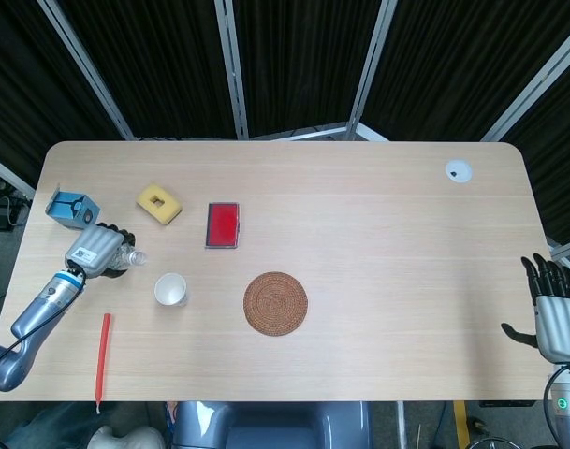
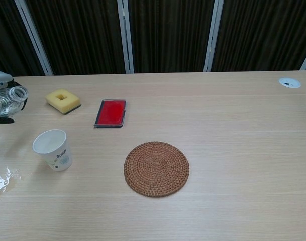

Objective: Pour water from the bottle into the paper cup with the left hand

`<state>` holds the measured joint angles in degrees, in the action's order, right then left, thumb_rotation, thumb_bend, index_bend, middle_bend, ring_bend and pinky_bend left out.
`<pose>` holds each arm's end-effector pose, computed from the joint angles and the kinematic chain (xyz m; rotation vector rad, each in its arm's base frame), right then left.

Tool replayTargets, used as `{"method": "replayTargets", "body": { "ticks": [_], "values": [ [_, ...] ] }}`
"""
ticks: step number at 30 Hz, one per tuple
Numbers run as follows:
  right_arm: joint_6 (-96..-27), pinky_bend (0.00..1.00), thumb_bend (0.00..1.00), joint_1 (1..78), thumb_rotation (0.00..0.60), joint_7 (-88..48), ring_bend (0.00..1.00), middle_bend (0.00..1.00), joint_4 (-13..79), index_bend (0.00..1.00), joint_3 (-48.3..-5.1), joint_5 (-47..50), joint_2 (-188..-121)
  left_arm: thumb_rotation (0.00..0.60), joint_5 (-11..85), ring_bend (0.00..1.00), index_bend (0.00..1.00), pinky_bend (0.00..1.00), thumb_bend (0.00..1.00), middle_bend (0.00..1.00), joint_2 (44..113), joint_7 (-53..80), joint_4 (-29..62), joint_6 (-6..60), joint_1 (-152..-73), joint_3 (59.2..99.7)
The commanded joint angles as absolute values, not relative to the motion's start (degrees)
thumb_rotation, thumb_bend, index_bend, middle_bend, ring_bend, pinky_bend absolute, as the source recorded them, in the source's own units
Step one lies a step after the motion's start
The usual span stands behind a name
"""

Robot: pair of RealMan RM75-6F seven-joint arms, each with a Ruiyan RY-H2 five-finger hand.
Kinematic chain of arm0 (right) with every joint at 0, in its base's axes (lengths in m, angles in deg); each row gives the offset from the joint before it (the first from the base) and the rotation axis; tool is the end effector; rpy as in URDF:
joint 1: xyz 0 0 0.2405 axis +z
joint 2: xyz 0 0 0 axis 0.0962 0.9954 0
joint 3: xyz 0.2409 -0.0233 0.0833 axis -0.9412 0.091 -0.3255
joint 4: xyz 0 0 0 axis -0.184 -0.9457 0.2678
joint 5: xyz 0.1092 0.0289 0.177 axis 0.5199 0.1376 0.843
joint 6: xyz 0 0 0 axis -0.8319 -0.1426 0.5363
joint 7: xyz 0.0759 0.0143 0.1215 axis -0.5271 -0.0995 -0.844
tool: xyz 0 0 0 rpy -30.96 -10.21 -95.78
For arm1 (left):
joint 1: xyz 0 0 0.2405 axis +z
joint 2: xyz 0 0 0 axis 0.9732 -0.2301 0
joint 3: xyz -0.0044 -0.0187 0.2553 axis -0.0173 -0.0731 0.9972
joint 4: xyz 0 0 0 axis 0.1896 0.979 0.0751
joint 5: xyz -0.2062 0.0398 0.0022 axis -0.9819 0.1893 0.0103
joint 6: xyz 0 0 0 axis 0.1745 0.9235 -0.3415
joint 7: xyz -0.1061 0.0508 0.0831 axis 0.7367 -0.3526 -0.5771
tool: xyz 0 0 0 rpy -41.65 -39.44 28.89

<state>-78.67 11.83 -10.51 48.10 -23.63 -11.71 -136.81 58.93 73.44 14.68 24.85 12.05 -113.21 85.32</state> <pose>-0.3338 -0.2039 0.1658 1.2941 -0.8527 0.7328 -0.2875 0.3613 0.0674 -1.9230 -0.7554 -0.5929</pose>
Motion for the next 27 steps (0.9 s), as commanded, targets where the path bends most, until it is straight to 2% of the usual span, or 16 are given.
{"method": "replayTargets", "body": {
  "ticks": [1,27],
  "values": [
    [-78.8,0.0,0.0,11.78,0.6,-10.52,0.0,0.0,48.14,0.0,-23.72,-11.63,-136.79,0.6,58.85,0.39,0.69,0.43,0.76,0.55,73.7,9.42,24.37,11.3,-114.17,85.88],
    [-79.91,0.0,0.0,11.23,0.6,-10.19,0.0,0.0,48.3,0.0,-24.29,-10.91,-136.59,0.6,61.44,0.39,0.7,0.43,0.77,0.55,77.45,4.06,28.23,10.05,-116.68,88.34]
  ]
}}
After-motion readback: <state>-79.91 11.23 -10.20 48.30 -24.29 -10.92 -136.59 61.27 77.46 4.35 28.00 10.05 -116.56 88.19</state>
